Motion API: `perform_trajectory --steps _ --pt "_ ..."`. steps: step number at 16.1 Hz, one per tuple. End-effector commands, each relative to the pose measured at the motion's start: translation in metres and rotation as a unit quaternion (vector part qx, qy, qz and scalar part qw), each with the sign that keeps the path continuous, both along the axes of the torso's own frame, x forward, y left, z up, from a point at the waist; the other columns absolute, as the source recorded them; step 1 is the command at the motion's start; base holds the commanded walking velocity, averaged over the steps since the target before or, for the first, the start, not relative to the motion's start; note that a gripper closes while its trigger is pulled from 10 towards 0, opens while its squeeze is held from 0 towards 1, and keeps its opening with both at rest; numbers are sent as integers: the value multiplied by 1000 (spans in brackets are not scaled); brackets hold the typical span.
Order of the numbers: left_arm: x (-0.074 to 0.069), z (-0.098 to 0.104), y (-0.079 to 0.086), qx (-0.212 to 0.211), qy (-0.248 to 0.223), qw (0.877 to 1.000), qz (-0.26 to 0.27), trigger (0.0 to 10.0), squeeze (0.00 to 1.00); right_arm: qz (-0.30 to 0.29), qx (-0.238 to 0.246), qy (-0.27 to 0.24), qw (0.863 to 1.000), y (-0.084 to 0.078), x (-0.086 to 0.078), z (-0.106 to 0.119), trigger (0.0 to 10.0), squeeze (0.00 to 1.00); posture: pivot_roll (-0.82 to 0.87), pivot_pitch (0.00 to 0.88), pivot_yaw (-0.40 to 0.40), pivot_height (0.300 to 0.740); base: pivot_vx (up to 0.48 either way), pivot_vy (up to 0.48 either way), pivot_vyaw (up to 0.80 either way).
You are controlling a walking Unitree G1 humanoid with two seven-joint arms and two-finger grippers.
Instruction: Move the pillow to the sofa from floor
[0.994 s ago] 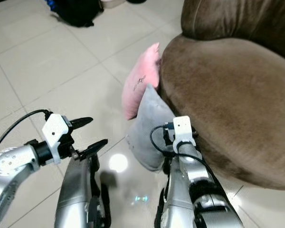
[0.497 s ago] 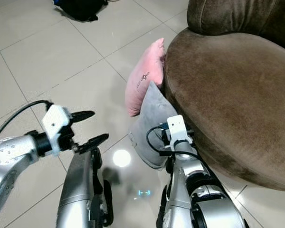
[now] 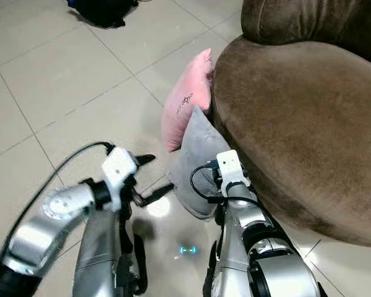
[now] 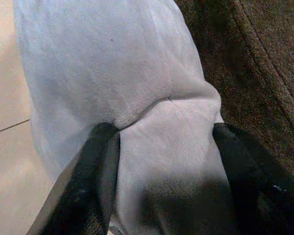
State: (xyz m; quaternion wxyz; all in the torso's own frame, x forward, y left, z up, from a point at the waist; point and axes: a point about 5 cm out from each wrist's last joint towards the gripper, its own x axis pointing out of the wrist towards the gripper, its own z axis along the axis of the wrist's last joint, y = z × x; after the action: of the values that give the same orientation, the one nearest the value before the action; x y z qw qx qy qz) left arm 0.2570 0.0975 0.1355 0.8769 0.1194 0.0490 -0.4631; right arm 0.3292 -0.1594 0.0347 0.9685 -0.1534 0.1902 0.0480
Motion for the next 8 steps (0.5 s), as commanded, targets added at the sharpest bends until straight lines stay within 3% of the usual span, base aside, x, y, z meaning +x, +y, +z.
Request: perform_trajectory --steps 1,3,4,5,6,7,8 --pt "-14 0 -12 5 -1 1000 -9 10000 0 4 3 26 1000 2 -8 -11 0 0 249 329 60 518 0 0 0" --pt "-51 9 -66 -10 -14 1000 -22 10000 0 9 6 26 1000 3 -7 -11 0 0 246 325 58 518 0 0 0" --pt "-56 10 -74 -13 -15 1000 -23 10000 0 10 7 26 1000 3 -7 -11 0 0 243 322 56 518 0 0 0" --pt "-67 10 -98 -17 -14 999 -26 10000 0 12 7 25 1000 3 -7 -10 0 0 240 319 54 518 0 0 0" --pt "-71 11 -108 -19 -14 999 -27 10000 0 13 7 25 1000 3 -6 -10 0 0 240 319 54 518 0 0 0" --pt "-77 13 -127 -21 -12 999 -29 10000 0 13 7 25 1000 3 -6 -10 0 0 238 318 52 518 0 0 0" --pt "-92 12 -157 -22 -5 1000 -19 10000 0 14 8 26 1000 2 -7 -10 0 0 220 301 36 518 0 0 0"
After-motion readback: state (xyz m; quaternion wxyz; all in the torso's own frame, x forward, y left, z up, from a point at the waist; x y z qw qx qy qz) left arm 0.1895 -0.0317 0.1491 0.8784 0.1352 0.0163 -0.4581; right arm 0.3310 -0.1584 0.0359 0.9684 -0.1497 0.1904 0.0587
